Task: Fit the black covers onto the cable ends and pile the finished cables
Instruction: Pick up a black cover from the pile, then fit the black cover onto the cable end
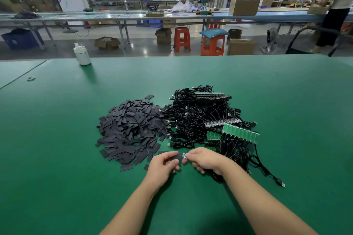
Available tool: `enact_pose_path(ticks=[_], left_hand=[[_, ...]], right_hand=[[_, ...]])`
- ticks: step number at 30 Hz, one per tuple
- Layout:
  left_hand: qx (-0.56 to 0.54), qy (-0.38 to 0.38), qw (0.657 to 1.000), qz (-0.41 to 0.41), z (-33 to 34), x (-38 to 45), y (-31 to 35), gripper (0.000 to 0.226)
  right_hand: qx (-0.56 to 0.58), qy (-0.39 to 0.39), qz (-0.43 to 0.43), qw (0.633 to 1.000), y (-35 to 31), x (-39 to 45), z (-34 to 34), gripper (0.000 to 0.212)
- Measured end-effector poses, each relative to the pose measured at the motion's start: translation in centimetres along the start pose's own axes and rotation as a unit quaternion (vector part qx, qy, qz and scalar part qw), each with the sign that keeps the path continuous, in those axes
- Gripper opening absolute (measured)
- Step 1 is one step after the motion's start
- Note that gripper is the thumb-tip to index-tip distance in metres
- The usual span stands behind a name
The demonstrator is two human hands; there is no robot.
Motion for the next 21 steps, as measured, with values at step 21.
enact_pose_path(ticks=[21], left_hand=[[0.159, 0.043, 0.982, 0.090, -1.4, -0.9, -0.6, 0.024]], right_hand=[[0.072, -0.026, 0.016, 0.997, 2.1, 0.1, 0.8, 0.020]])
Point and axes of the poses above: each hand's wrist, its own x-axis towards the middle knuckle, its own z-axis out of the palm, y = z × x, the point moved 8 cm from there along x, towards the middle knuckle, and after that the axes turned 4 degrees about z, right-handed, at the moved point
